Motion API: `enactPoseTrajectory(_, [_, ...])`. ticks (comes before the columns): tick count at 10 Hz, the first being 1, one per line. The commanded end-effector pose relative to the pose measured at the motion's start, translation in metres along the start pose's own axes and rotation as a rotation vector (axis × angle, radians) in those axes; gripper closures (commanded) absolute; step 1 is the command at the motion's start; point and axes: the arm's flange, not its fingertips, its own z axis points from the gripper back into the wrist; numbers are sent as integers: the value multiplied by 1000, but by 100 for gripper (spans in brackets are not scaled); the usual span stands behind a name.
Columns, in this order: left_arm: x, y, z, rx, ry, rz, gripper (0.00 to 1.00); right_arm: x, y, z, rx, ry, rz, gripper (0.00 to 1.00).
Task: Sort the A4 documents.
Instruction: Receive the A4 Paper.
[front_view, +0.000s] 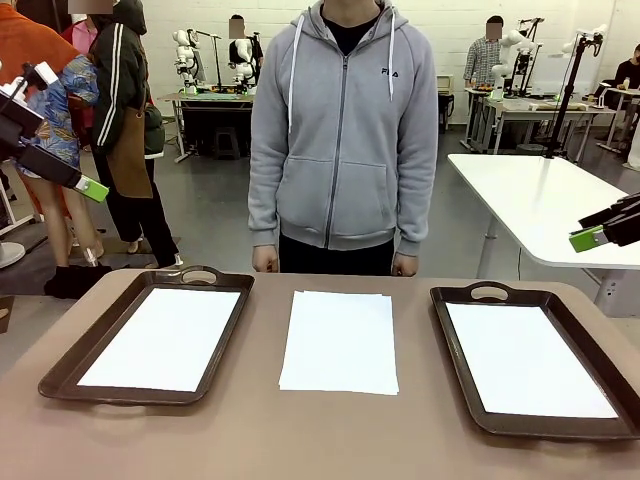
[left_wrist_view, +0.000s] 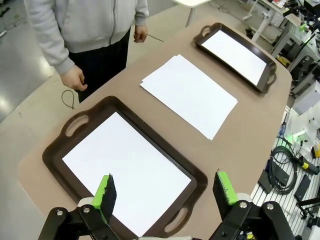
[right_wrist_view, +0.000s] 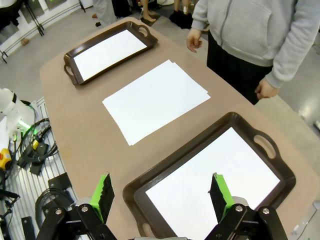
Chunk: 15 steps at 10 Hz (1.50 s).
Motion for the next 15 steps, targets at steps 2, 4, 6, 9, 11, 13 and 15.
enactPoseTrajectory(2, [1, 1, -4, -51, -18, 51, 0, 0, 0, -1, 4, -4, 2, 0])
enactPoseTrajectory(4, [0, 0, 0, -3, -6, 6, 0, 0, 0, -1, 4, -4, 2, 0])
enactPoseTrajectory(6, [0, 0, 0, -3, -6, 6, 0, 0, 0, -1, 4, -4, 2, 0])
enactPoseTrajectory(9, [0, 0, 0, -3, -6, 6, 0, 0, 0, -1, 4, -4, 2, 0])
enactPoseTrajectory(11, [0, 0, 0, -3, -6, 6, 0, 0, 0, -1, 4, -4, 2, 0])
enactPoseTrajectory(13, [0, 0, 0, -3, -6, 6, 0, 0, 0, -1, 4, -4, 2, 0])
enactPoseTrajectory(15, [0, 0, 0, -3, -6, 6, 0, 0, 0, -1, 4, -4, 2, 0])
